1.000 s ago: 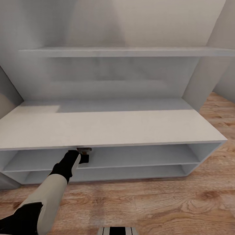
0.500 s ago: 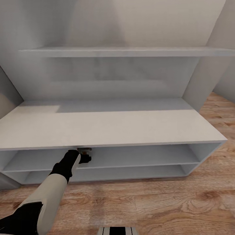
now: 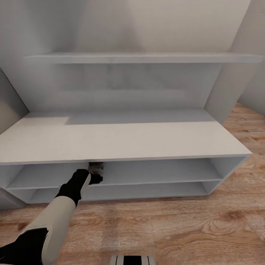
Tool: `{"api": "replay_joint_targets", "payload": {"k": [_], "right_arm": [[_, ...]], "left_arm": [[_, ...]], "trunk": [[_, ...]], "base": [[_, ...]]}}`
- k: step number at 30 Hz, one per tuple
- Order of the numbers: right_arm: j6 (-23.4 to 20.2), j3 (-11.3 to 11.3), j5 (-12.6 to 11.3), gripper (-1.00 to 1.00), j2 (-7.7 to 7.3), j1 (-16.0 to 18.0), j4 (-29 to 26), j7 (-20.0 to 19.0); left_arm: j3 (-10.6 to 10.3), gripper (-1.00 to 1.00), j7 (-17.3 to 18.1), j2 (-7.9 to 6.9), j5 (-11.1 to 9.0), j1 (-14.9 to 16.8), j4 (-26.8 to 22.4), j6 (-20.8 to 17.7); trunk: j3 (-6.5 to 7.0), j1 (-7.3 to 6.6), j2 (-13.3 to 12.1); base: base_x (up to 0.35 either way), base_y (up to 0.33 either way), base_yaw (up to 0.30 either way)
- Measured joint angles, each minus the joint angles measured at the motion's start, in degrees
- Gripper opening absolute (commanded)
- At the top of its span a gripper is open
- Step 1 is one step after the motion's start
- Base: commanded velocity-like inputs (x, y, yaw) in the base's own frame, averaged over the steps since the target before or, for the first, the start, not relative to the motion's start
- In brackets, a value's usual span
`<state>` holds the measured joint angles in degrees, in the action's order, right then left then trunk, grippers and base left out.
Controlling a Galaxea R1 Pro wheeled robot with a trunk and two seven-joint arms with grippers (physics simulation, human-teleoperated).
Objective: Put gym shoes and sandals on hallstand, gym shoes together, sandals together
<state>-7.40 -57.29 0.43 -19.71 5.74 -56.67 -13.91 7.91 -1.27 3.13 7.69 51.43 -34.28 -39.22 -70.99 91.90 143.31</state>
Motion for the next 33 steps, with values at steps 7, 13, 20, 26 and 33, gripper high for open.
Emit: {"api": "replay_joint_targets", "payload": {"k": [7, 13, 20, 26, 33], "right_arm": [[0.0, 0.0, 0.0, -1.0, 0.0, 0.0, -0.01, 0.01], [0.0, 0.0, 0.01, -1.0, 0.0, 0.0, 0.02, 0.01], [0.0, 0.01, 0.02, -1.0, 0.0, 0.0, 0.06, -0.03], [0.0, 0.1, 0.01, -1.0, 0.0, 0.0, 0.18, -0.02], [0.3, 0.19, -0.01, -1.0, 0.47, 0.0, 0.7, -0.07]], "left_arm": [[0.0, 1.0, 0.02, -0.01, 0.0, -0.04, -0.01, 0.03], [0.08, 1.0, 0.09, -0.06, -0.02, -0.1, -0.01, 0.12], [0.09, 1.0, 0.88, -0.32, -0.4, -2.31, 0.17, 4.46], [0.01, 1.0, 7.95, -1.16, -0.16, -13.03, 0.13, 19.94], [4.03, 1.0, 21.29, -8.49, -0.64, -29.95, 0.8, 47.89]], "trunk": [[0.0, 0.0, 0.0], [0.0, 0.01, 0.0], [0.0, 0.0, 0.0], [0.0, -0.01, 0.0], [0.0, -0.03, 0.0]], "base": [[-0.326, 0.0, 0.0], [-0.335, 0.0, 0.0], [-0.314, 0.0, 0.0], [-0.206, 0.0, 0.0], [-0.034, 0.0, 0.0]]}}
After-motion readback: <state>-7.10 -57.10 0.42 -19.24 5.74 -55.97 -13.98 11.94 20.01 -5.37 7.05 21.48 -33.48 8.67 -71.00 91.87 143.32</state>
